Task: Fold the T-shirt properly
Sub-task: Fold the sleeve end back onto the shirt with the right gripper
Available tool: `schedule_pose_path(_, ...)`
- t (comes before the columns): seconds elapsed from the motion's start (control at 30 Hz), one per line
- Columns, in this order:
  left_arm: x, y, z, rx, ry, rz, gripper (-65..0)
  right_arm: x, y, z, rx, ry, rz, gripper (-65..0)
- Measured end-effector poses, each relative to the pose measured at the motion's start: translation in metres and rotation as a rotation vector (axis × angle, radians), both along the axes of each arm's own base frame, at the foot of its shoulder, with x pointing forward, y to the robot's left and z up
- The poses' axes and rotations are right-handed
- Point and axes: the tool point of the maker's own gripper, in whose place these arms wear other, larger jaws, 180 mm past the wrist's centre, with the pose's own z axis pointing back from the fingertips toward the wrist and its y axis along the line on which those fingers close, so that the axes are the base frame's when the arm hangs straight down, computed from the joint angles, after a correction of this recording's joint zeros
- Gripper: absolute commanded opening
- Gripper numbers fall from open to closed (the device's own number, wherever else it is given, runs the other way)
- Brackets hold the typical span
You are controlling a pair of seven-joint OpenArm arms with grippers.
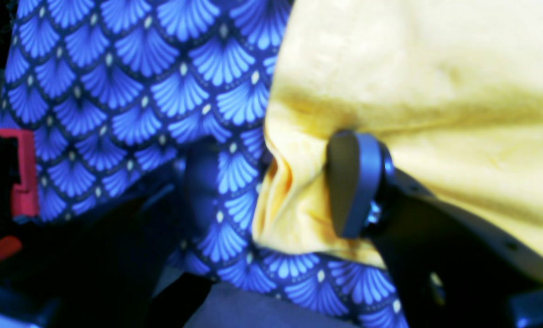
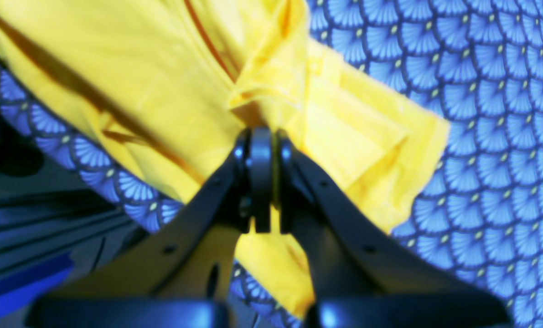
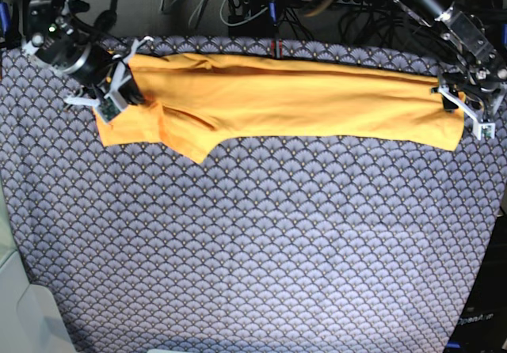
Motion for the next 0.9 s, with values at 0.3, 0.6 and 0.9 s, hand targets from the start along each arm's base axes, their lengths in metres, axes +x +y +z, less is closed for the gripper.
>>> schedule_pose_path(0.3, 0.0, 0.0, 0.0, 0.001, 0.001, -0.002, -27.6, -0.013, -0.032, 0.013, 0.071, -0.027, -0.067, -65.0)
schedule_pose_path(0.6, 0.0, 0.0, 0.0, 0.0, 0.002, -0.003, -27.6, -0.018, -0.028, 0.013, 0.102, -0.028, -0.052, -65.0)
schedule_pose_path(0.9, 0.0, 0.0, 0.0, 0.0, 0.002, -0.001, -27.6, -0.008, -0.054, -0.022, 0.121, 0.045, -0.147, -65.0)
